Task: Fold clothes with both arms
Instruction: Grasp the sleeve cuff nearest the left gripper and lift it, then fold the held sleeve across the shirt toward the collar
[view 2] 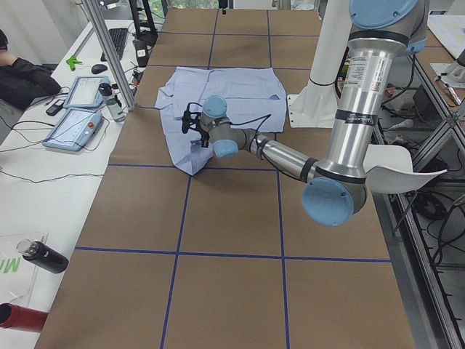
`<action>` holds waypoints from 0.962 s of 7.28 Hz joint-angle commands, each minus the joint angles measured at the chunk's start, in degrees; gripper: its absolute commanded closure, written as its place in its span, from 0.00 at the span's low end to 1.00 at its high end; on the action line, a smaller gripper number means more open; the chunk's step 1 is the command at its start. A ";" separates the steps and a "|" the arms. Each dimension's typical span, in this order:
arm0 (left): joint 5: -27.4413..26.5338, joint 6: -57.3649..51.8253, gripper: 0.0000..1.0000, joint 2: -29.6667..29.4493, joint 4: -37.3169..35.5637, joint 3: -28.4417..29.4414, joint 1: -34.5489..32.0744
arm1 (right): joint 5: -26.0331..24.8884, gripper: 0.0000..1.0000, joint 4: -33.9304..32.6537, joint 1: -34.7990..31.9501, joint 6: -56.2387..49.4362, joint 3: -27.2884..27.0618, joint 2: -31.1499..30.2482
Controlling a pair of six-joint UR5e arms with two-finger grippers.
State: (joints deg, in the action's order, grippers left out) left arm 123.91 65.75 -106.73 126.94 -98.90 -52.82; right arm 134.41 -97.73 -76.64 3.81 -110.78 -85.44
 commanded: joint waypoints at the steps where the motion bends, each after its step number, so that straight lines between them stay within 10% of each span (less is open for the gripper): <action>1: -0.07 0.00 1.00 -14.24 -18.24 0.10 2.53 | -0.03 0.00 0.00 -0.09 0.06 -0.05 -0.07; 7: 0.11 0.70 1.00 -37.55 -21.83 17.91 4.30 | -0.03 0.00 0.00 -0.09 0.06 -0.05 -0.16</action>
State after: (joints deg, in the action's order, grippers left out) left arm 123.97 66.41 -140.13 105.35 -85.05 -48.65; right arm 134.38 -97.73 -76.73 3.87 -110.83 -85.62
